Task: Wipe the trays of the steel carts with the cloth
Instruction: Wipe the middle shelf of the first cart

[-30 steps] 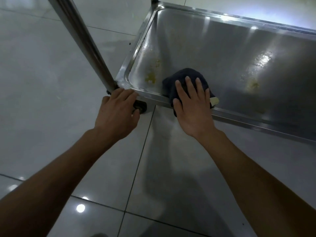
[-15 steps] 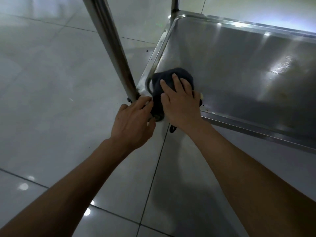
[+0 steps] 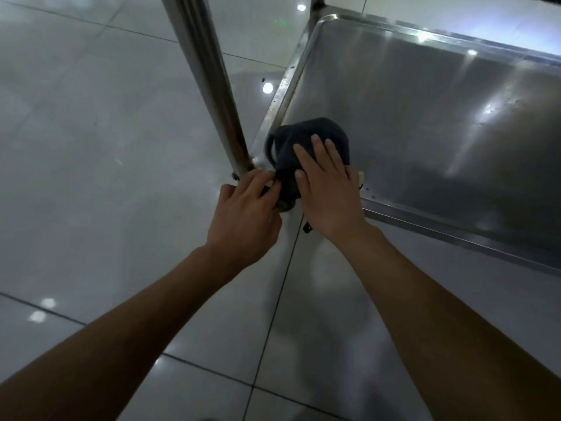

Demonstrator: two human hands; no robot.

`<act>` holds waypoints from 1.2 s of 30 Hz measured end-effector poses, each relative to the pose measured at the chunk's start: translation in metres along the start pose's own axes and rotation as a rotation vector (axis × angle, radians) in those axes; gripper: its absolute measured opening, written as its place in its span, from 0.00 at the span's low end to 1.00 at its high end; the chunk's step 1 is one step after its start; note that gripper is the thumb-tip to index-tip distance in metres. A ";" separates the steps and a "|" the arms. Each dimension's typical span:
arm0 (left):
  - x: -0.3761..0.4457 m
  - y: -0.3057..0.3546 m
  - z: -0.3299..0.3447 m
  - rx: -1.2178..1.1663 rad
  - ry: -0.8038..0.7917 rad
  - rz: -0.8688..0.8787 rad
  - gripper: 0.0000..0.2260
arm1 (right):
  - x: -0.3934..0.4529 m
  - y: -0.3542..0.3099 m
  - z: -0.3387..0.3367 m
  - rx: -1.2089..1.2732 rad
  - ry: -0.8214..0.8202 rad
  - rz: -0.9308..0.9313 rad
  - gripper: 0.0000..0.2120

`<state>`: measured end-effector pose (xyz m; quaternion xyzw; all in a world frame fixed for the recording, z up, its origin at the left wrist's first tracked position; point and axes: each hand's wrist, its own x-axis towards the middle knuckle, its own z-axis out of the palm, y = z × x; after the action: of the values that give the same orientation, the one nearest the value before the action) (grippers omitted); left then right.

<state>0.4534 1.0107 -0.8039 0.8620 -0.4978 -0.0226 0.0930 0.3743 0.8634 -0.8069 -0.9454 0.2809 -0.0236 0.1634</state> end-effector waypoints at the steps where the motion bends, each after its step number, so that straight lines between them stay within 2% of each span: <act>1: -0.001 -0.001 -0.002 0.002 -0.020 0.011 0.20 | -0.001 0.000 -0.002 -0.005 -0.016 -0.008 0.24; 3: 0.000 -0.004 -0.006 0.008 -0.026 0.037 0.18 | 0.000 0.002 -0.002 -0.084 -0.021 -0.031 0.25; 6: 0.003 -0.012 -0.003 0.040 0.026 0.098 0.15 | 0.014 0.003 0.008 -0.223 0.057 -0.155 0.25; 9: 0.000 -0.017 -0.001 0.056 0.017 0.139 0.17 | 0.022 -0.001 0.016 -0.132 0.115 -0.171 0.24; 13: -0.003 -0.013 -0.012 0.013 -0.049 0.118 0.21 | 0.019 -0.005 0.011 -0.120 0.073 -0.143 0.25; 16: 0.003 -0.009 -0.018 0.025 -0.076 0.101 0.17 | 0.023 -0.002 0.009 -0.144 0.030 -0.163 0.26; 20: 0.002 -0.006 -0.013 0.016 -0.021 0.053 0.14 | 0.030 0.002 0.012 -0.164 0.043 -0.226 0.25; 25: -0.001 -0.004 -0.009 -0.030 -0.008 0.018 0.15 | 0.042 0.002 0.007 -0.168 -0.029 -0.329 0.25; 31: 0.001 -0.001 -0.011 0.000 -0.028 0.023 0.17 | 0.033 0.007 0.010 -0.131 0.013 -0.271 0.24; 36: 0.007 0.023 -0.009 0.128 -0.071 -0.009 0.25 | 0.009 0.033 0.005 -0.066 0.067 -0.140 0.23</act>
<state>0.4381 0.9945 -0.7907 0.8670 -0.4974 -0.0215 0.0201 0.3653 0.8345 -0.8227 -0.9663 0.2198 -0.0572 0.1209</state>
